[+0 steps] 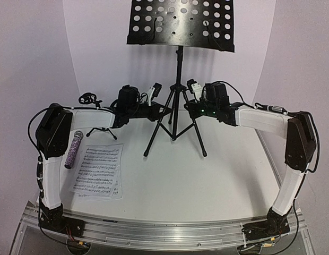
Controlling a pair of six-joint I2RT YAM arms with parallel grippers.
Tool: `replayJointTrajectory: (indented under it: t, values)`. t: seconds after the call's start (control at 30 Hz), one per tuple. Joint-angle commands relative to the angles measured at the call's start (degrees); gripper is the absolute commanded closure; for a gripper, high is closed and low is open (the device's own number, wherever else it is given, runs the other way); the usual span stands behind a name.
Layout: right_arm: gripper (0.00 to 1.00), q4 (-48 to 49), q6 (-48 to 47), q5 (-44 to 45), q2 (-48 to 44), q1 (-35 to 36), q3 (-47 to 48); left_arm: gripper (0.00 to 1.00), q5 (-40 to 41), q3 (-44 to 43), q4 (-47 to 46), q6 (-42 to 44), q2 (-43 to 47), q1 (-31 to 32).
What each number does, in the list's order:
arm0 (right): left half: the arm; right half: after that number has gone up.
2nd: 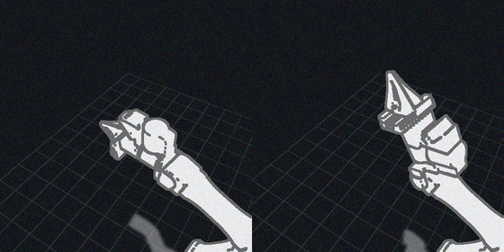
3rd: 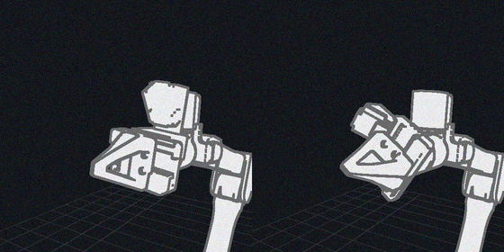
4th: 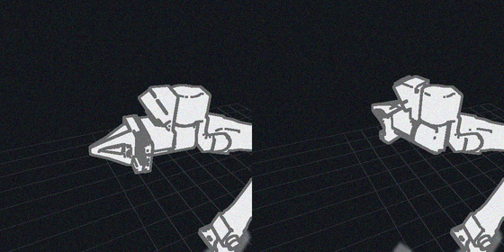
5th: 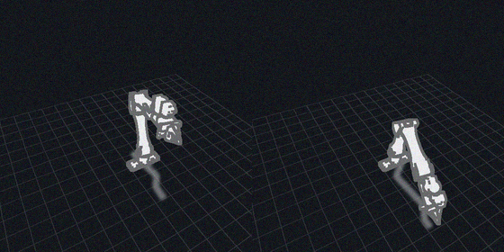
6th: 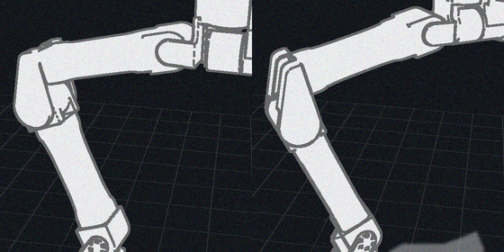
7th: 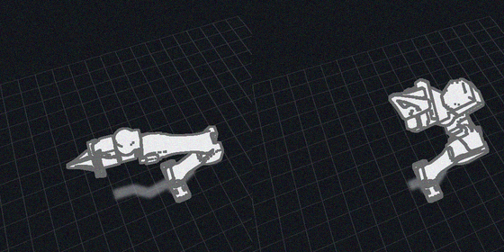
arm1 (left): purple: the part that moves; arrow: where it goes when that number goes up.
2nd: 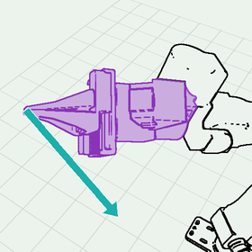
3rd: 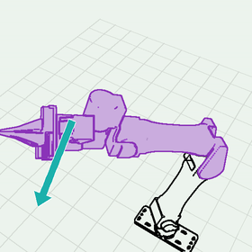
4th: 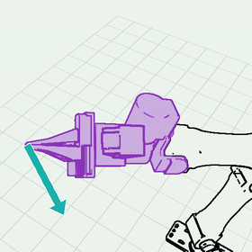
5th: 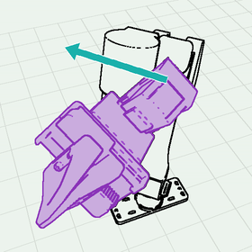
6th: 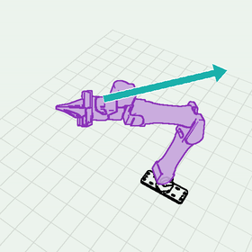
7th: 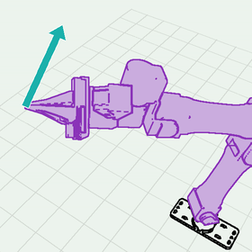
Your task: Pack up the instrument practice props
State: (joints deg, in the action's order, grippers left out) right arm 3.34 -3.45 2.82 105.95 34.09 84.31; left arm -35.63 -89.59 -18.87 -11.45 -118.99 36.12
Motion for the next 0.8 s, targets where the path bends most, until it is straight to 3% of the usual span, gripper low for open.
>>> replayJointTrajectory:
  t: [0.0, 0.07, 0.23, 0.4, 0.53, 0.77]
  values:
    - [1.0, 17.44, 11.32, -24.15, -1.22, 8.89, 5.95, 1.0, -20.54, -9.49, -10.63, 7.44, 0.61, 8.16]
    - [1.0, 17.5, 15.18, -26.68, -2.32, 9.14, 5.46, 1.0, -24.77, -10.16, -11.64, 3.91, 0.74, 7.19]
    - [1.0, 21.19, 15.85, -19.63, -7.2, 11.9, -1.6, 1.0, -30.86, -10.4, -11.81, -2.96, 1.94, 7.75]
    - [1.0, 22.64, 14.45, -18.37, -7.16, 12.7, 0.69, 1.0, -30.54, -6.99, -14.14, -3.9, 2.89, 11.06]
    - [1.0, 20.0, 12.53, -17.55, -7.55, 12.91, 1.01, 1.0, -31.02, -6.35, -13.86, 1.44, 2.6, 11.47]
    - [1.0, 15.41, 5.8, -19.65, -7.2, 13.09, 2.63, 1.0, -32.52, -12.17, -6.08, 20.68, -1.83, 11.56]
